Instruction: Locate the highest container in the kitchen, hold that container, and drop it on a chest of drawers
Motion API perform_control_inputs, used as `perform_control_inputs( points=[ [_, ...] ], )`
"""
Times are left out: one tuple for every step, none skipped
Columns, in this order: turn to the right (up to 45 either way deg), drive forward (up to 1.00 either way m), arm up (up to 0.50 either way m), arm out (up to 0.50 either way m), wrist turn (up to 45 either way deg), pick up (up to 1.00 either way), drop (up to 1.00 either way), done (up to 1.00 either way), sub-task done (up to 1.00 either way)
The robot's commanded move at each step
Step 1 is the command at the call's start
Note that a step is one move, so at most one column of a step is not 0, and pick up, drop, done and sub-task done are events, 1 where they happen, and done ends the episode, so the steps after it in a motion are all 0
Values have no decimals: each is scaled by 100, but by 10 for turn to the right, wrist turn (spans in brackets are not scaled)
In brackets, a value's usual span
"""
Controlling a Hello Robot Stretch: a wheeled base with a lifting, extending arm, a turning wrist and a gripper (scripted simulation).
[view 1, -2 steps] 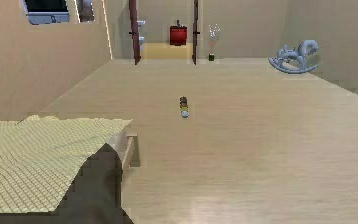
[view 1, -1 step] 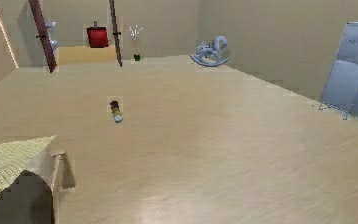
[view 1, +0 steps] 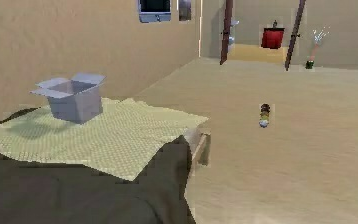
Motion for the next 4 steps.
perform_control_inputs(
  points=[
    [-450,0,0,0,0,0,0,0,0],
    [-450,0,0,0,0,0,0,0,0],
    [-360,0,0,0,0,0,0,0,0],
    [-450,0,0,0,0,0,0,0,0]
  ],
)
